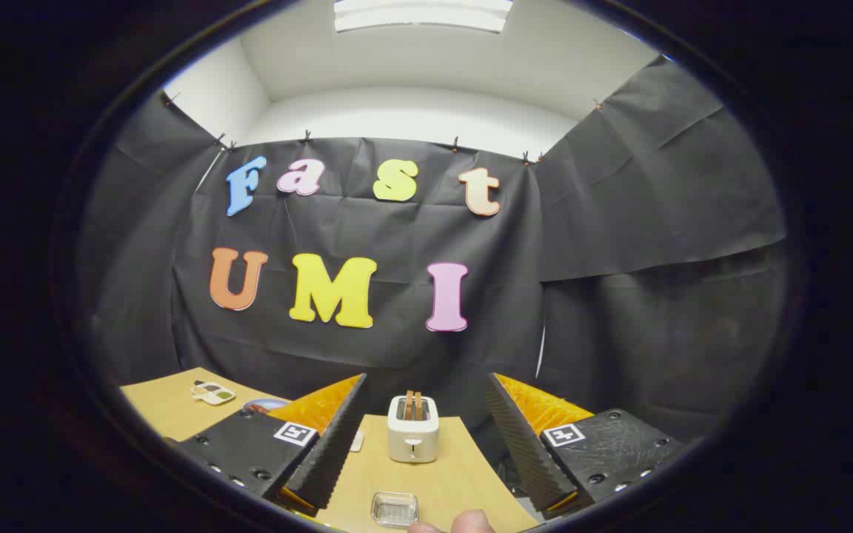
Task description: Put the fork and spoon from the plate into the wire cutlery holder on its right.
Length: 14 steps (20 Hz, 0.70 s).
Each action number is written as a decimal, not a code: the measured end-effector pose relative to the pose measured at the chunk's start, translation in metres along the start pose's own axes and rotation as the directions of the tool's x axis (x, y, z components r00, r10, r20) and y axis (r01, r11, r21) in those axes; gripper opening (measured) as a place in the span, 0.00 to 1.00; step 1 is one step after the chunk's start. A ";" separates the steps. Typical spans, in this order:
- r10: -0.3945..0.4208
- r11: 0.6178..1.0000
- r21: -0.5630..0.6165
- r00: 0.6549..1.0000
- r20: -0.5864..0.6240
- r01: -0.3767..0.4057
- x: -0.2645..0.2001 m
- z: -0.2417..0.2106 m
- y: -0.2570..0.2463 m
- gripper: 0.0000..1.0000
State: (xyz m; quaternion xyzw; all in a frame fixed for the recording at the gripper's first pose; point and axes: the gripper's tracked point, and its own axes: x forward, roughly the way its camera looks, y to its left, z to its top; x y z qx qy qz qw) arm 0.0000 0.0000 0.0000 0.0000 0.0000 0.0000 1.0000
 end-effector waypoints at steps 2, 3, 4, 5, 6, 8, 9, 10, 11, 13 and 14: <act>0.004 1.000 0.010 1.000 -0.005 -0.004 0.002 -0.002 0.000 0.95; 0.002 1.000 0.015 1.000 -0.007 -0.002 0.004 -0.002 -0.001 0.95; 0.000 1.000 0.020 1.000 -0.009 0.000 0.005 -0.004 -0.004 0.95; 0.004 1.000 0.027 1.000 -0.012 -0.003 0.006 -0.005 -0.003 0.95; 0.015 0.999 0.037 1.000 -0.014 -0.014 0.007 -0.005 0.001 0.95; 0.034 0.998 0.053 0.999 -0.022 -0.033 0.008 -0.007 0.006 0.95; 0.039 0.998 0.058 0.999 -0.022 -0.038 0.009 -0.007 0.007 0.95; 0.044 0.997 0.059 0.999 -0.018 -0.043 0.010 -0.005 0.009 0.95; 0.047 0.997 0.056 0.999 -0.012 -0.046 0.009 -0.004 0.010 0.95; 0.052 0.997 0.050 0.999 -0.005 -0.052 0.010 -0.003 0.012 0.95; 0.055 0.997 0.049 0.998 -0.004 -0.055 0.010 -0.003 0.013 0.95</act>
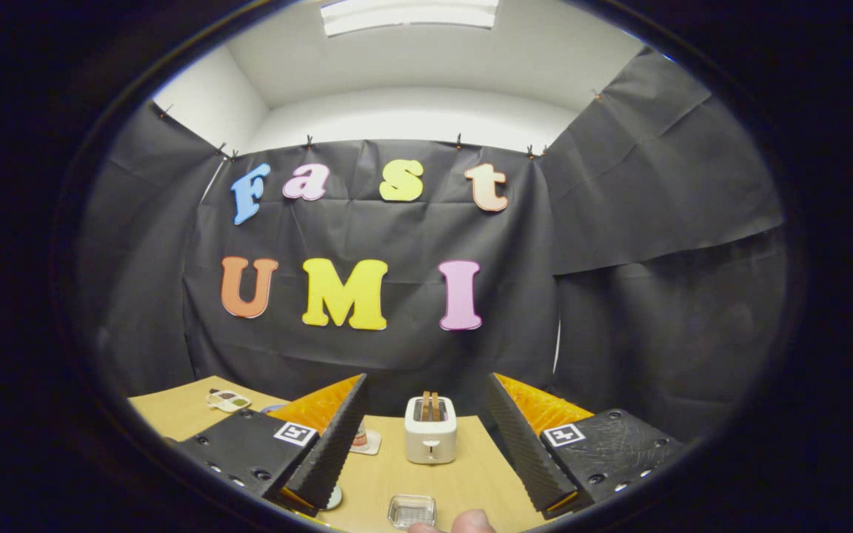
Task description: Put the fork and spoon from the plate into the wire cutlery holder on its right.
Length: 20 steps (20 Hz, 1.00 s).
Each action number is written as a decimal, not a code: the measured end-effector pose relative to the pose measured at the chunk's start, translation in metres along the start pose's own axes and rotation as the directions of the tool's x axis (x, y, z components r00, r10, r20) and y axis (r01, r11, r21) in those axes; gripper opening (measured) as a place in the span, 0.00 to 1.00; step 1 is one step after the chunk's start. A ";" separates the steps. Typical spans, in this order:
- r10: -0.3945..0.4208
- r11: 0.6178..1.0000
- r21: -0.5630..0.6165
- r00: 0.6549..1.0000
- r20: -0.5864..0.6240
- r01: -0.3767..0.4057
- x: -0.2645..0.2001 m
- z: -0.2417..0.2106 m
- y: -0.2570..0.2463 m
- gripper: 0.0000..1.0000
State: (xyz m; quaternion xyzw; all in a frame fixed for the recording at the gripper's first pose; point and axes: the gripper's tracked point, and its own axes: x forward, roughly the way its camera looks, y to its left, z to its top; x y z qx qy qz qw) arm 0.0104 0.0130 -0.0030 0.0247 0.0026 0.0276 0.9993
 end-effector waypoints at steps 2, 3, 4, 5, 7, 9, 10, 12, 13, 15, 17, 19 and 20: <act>0.008 1.000 0.002 1.000 -0.001 -0.008 0.002 0.000 0.003 0.95; 0.013 1.000 0.001 1.000 -0.001 -0.013 0.001 0.000 0.005 0.95; 0.018 1.000 0.000 1.000 -0.001 -0.018 0.000 -0.001 0.007 0.95; 0.023 1.000 -0.003 1.000 -0.001 -0.023 -0.001 -0.001 0.008 0.95; 0.031 0.999 -0.009 0.999 -0.008 -0.031 -0.001 -0.001 0.011 0.95; 0.038 0.999 -0.010 0.999 -0.014 -0.038 0.000 -0.003 0.013 0.95; 0.040 0.999 -0.012 0.999 -0.019 -0.041 0.000 -0.004 0.014 0.95; 0.054 0.998 -0.013 0.998 -0.029 -0.055 -0.002 -0.005 0.020 0.95; 0.067 0.998 -0.013 0.997 -0.044 -0.067 -0.003 -0.009 0.026 0.95; 0.095 0.995 -0.013 0.992 -0.079 -0.097 -0.005 -0.021 0.041 0.95; 0.136 0.990 -0.005 0.982 -0.127 -0.138 -0.007 -0.038 0.061 0.95; 0.186 0.982 -0.004 0.964 -0.191 -0.190 -0.014 -0.061 0.085 0.95; 0.207 0.977 -0.004 0.954 -0.218 -0.213 -0.017 -0.073 0.097 0.95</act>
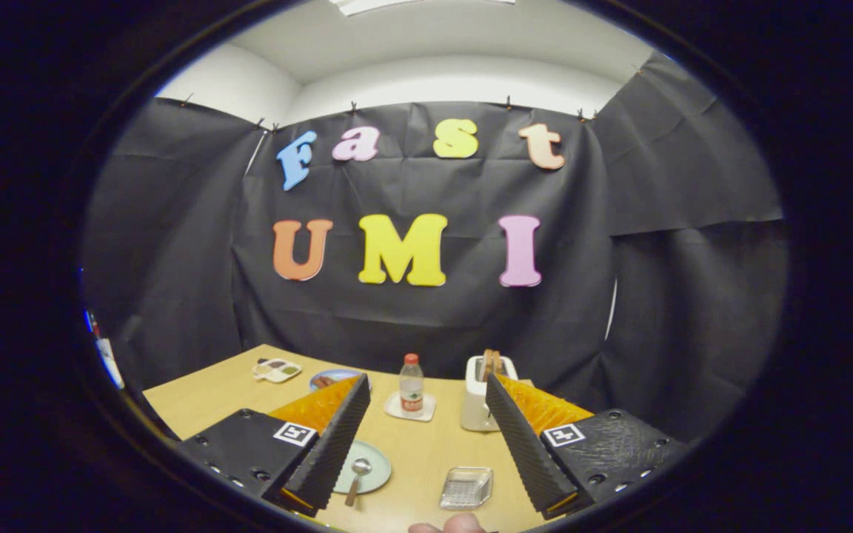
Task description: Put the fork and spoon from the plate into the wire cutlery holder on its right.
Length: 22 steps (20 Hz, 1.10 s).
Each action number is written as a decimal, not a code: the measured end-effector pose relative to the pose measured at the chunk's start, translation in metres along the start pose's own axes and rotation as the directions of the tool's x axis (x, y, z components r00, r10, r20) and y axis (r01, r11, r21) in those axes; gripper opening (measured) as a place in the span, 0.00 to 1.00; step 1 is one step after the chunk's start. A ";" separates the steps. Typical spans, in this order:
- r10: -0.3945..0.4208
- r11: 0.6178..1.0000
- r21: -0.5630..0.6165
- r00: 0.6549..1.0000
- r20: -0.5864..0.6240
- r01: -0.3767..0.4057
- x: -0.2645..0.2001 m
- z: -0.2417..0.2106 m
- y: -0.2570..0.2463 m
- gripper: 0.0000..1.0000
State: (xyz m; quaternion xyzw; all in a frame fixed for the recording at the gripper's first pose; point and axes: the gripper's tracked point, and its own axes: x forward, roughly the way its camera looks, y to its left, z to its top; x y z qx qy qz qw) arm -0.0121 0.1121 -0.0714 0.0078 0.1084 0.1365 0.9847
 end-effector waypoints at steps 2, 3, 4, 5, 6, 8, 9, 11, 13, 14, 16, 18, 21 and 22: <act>0.032 0.999 -0.007 0.998 -0.049 -0.032 0.006 -0.022 0.020 0.95; 0.040 0.999 -0.007 0.996 -0.081 -0.040 0.010 -0.037 0.028 0.95; 0.051 0.999 0.004 0.992 -0.119 -0.051 0.014 -0.054 0.037 0.95; 0.060 0.998 0.018 0.985 -0.161 -0.058 0.016 -0.071 0.046 0.95; 0.070 0.997 0.028 0.976 -0.207 -0.065 0.019 -0.090 0.053 0.95; 0.089 0.996 0.029 0.953 -0.291 -0.084 0.025 -0.125 0.070 0.95; 0.096 0.995 0.021 0.937 -0.335 -0.094 0.026 -0.142 0.077 0.96; 0.113 0.993 0.024 0.904 -0.413 -0.113 0.028 -0.174 0.087 0.95; 0.112 0.993 0.028 0.870 -0.479 -0.113 0.034 -0.203 0.092 0.95; 0.107 0.994 0.026 0.850 -0.516 -0.109 0.036 -0.218 0.094 0.95; 0.105 0.994 0.025 0.820 -0.562 -0.110 0.045 -0.236 0.098 0.96; 0.089 0.994 0.005 0.810 -0.580 -0.106 0.058 -0.247 0.102 0.96; 0.087 0.993 -0.007 0.778 -0.623 -0.116 0.080 -0.271 0.112 0.92; 0.088 0.993 -0.007 0.767 -0.636 -0.120 0.087 -0.279 0.115 0.80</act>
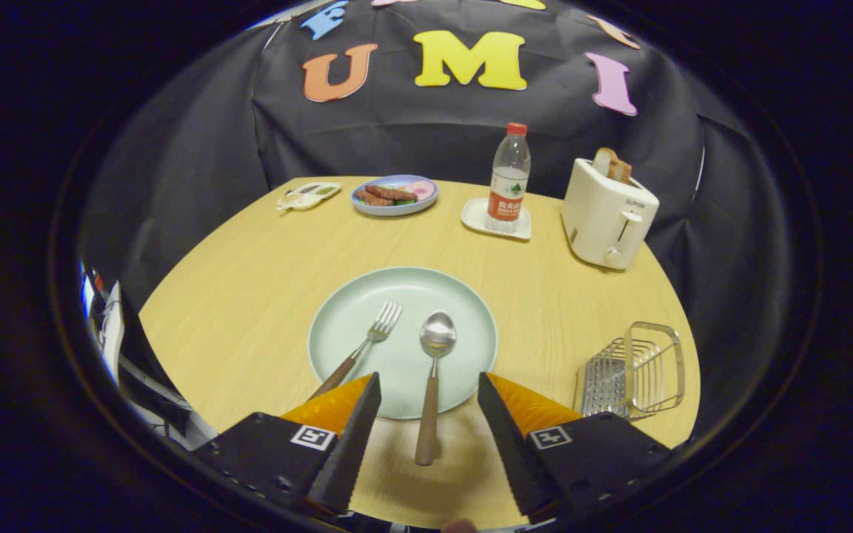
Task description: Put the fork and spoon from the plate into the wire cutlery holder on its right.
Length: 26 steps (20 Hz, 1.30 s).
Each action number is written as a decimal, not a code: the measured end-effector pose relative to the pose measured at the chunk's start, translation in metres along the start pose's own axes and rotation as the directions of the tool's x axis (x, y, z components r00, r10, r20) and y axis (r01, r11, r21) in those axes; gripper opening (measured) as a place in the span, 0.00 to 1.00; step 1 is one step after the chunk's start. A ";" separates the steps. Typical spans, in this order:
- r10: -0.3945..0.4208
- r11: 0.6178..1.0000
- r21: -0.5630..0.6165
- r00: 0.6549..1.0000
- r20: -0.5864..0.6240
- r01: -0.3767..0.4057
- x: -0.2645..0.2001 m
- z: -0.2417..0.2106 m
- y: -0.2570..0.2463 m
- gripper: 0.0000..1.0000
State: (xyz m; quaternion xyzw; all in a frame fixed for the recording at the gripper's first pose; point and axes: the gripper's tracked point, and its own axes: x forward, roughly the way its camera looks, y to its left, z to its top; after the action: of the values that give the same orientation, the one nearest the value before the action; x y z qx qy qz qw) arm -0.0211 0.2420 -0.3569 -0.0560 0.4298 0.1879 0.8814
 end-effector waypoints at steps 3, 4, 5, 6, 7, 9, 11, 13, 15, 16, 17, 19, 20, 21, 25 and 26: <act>-0.009 1.000 -0.003 1.000 -0.030 0.009 0.021 -0.001 0.003 0.72; -0.014 1.000 -0.005 0.999 -0.043 0.014 0.028 -0.003 0.004 0.70; -0.020 1.000 -0.001 0.998 -0.057 0.020 0.034 -0.005 0.004 0.67; -0.036 0.999 0.001 0.997 -0.071 0.036 0.039 -0.007 0.003 0.64; -0.047 0.999 0.006 0.996 -0.080 0.048 0.046 -0.009 0.001 0.56; -0.045 0.999 0.017 0.994 -0.100 0.047 0.051 -0.013 0.004 0.48; -0.084 0.996 0.005 0.990 -0.113 0.085 0.053 -0.014 -0.003 0.23; -0.090 0.996 0.015 0.985 -0.146 0.093 0.060 -0.019 -0.004 0.13; -0.080 0.995 0.040 0.984 -0.162 0.088 0.059 -0.017 -0.008 0.05; -0.072 0.995 0.053 0.982 -0.172 0.082 0.050 -0.014 -0.007 0.03; -0.066 0.995 0.063 0.980 -0.186 0.079 0.048 -0.015 -0.009 0.01; -0.046 0.993 0.099 0.982 -0.184 0.065 0.036 -0.004 -0.011 0.01; -0.038 0.992 0.114 0.983 -0.178 0.059 0.028 0.003 -0.014 0.01; -0.029 0.990 0.131 0.984 -0.174 0.052 0.017 0.010 -0.016 0.01; -0.006 0.979 0.198 0.985 -0.175 0.042 -0.034 0.038 -0.046 0.00; -0.010 0.976 0.211 0.985 -0.174 0.047 -0.048 0.044 -0.059 0.00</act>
State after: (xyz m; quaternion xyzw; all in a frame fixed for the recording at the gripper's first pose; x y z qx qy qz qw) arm 0.0071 0.1850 -0.2952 0.0171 0.5210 0.1221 0.8446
